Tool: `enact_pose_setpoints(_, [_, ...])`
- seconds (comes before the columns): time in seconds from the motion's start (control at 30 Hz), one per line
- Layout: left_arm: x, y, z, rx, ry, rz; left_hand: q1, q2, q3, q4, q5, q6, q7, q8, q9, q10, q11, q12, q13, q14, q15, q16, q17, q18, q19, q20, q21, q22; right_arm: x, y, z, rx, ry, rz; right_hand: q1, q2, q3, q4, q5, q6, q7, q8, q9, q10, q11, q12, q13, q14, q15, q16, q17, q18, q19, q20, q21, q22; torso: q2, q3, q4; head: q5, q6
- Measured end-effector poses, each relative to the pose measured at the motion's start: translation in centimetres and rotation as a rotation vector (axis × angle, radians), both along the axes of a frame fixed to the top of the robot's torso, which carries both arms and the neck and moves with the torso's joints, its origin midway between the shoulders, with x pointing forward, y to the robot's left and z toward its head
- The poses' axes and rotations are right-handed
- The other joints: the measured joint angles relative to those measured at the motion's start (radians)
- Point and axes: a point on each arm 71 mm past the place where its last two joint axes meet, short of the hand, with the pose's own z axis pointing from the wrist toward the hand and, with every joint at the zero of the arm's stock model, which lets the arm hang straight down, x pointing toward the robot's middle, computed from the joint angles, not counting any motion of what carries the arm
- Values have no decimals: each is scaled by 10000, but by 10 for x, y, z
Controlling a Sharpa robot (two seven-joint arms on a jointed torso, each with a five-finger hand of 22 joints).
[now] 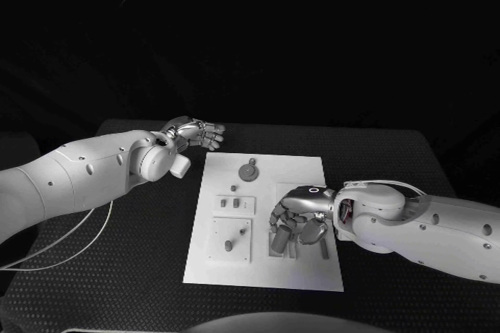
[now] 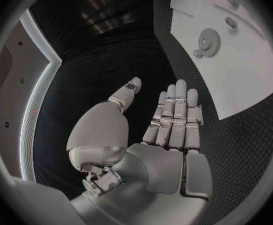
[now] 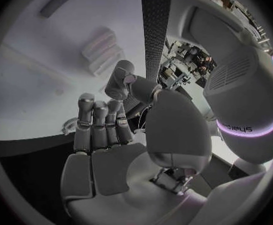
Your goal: Assemble the parts on the task board
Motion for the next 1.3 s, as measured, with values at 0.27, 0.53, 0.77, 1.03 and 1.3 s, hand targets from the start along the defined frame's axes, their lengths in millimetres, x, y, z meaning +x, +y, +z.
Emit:
enact_pose_setpoints(0.27, [0, 0, 0, -1, 12, -15, 0, 0, 0, 0, 0, 0, 0, 0, 0, 0, 0, 0, 1, 0, 0, 0, -1, 0, 0, 0, 0, -1, -1, 0, -3, -120, 685, -76, -86, 179, -153, -153, -17, -1, -1, 0, -12, -127, 18, 47, -21, -102, 31, 45, -13, -1, -69, 44, 0, 22, 0, 0, -1, -9, 11])
enact_pose_setpoints(0.53, [0, -1, 0, -5, 23, -37, 0, 0, 0, 0, 0, 0, 0, 0, 1, 0, 0, 0, 1, 0, 0, 0, 10, 0, 0, 0, 0, 0, -4, 12, -5, -189, 1061, 163, -108, 237, -195, -195, -30, -2, -2, 0, -15, -183, 73, 87, -34, -187, 81, 82, -34, -3, -140, 45, 39, 35, -1, -1, 1, -9, -14])
enact_pose_setpoints(0.77, [0, 0, 0, -7, 34, -48, 0, 0, 0, 0, 0, 0, 0, 0, 1, 0, 0, 0, -8, 0, 0, 0, 20, 0, 0, 0, 0, 7, -5, 13, -6, -271, 1199, 219, -145, 277, -224, -225, -32, -3, -2, 0, -17, -235, 52, 86, -44, -205, 64, 82, -33, -4, -176, 81, 39, 42, 0, -4, 12, -14, -41])
enact_pose_setpoints(1.03, [0, -1, 0, -11, 43, -64, 0, 0, 0, 0, 0, 0, 0, 0, -7, 0, 0, 0, -7, 36, 36, 0, 26, 1, 0, 0, 0, 6, -7, 17, -9, -334, 1362, 341, -126, 335, -265, -267, -39, -3, -2, 0, -17, -271, 88, 124, -52, -239, 98, 116, -43, -5, -176, 81, 39, 46, -1, -12, 11, -1, -51])
enact_pose_setpoints(1.3, [0, 0, 0, -8, 51, -59, 0, 0, 0, 0, 0, 0, 0, 0, -7, 0, 0, 0, -7, 36, 36, -39, 35, 1, 0, 0, 0, 15, -5, 15, -14, -582, 1332, 320, -122, 386, -304, -307, -40, -3, -3, 0, -16, -306, 124, 123, -65, -309, 97, 116, -55, -6, -246, 80, 39, 55, -2, -12, 11, 6, -76])
